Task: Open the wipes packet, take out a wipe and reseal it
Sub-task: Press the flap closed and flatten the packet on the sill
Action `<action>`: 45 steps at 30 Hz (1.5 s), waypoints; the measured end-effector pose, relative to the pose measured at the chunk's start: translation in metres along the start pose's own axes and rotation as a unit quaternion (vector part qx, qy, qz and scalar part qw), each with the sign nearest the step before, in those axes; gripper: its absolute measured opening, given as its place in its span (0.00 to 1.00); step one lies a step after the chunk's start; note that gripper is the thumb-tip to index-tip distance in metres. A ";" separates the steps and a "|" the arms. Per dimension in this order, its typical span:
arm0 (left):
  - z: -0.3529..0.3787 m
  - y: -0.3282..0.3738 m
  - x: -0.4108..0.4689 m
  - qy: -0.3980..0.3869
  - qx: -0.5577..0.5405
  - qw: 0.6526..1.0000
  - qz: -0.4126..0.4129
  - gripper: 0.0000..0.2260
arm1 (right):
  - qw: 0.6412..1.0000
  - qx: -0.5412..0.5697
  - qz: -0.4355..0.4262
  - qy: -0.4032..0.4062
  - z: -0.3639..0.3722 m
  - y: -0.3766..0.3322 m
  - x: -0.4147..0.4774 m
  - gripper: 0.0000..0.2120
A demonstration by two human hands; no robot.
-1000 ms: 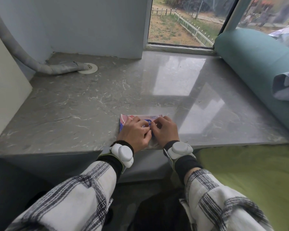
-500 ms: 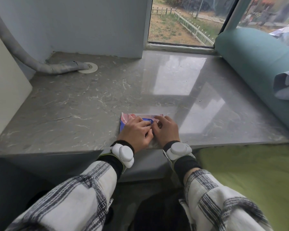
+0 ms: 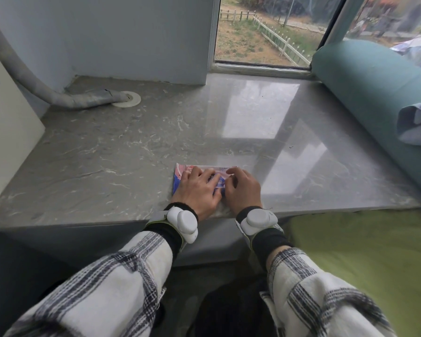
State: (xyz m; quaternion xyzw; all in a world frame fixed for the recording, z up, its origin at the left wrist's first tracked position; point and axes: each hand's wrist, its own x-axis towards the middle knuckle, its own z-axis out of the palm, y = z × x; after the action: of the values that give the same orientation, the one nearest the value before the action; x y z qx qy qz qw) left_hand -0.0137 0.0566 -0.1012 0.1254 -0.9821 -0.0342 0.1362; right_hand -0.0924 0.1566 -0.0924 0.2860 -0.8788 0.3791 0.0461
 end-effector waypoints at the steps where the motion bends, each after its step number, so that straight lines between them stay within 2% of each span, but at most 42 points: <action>1: 0.000 0.000 0.000 -0.001 0.003 1.000 0.000 0.20 | 1.000 0.004 -0.001 0.006 0.000 -0.001 0.000 0.09; 12: -0.002 -0.004 -0.002 0.006 -0.023 0.999 0.040 0.18 | 1.000 0.006 0.018 0.013 -0.001 -0.002 -0.001 0.06; 21: -0.004 -0.002 -0.007 0.042 -0.070 0.991 0.103 0.14 | 0.999 -0.030 0.001 0.016 0.002 0.001 -0.001 0.10; 24: -0.006 0.000 -0.008 0.056 -0.088 0.990 0.094 0.14 | 0.999 -0.046 -0.001 -0.011 0.002 0.001 -0.001 0.10; 29: -0.002 -0.003 -0.002 0.074 -0.108 0.991 0.018 0.17 | 0.998 -0.061 -0.001 -0.031 0.004 0.002 0.002 0.09; 33: -0.001 -0.007 0.001 0.085 -0.113 0.990 -0.012 0.17 | 0.995 -0.079 -0.006 -0.064 0.002 0.002 0.004 0.09; 36: -0.001 -0.005 0.000 0.084 -0.079 0.993 -0.004 0.16 | 0.990 -0.110 -0.021 -0.091 0.002 0.005 0.004 0.12; 41: -0.001 0.000 -0.005 0.078 -0.078 0.992 0.059 0.16 | 0.989 -0.119 -0.034 -0.080 0.003 0.003 0.004 0.13; 45: -0.001 0.000 -0.004 0.071 -0.082 0.993 0.045 0.16 | 0.987 -0.128 -0.036 -0.096 0.002 0.004 0.004 0.14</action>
State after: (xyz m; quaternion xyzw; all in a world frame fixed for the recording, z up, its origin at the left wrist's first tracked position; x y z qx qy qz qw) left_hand -0.0098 0.0572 -0.1014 0.0712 -0.9686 -0.0992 0.2168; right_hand -0.0982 0.1557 -0.0952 0.3443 -0.9095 0.2326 0.0118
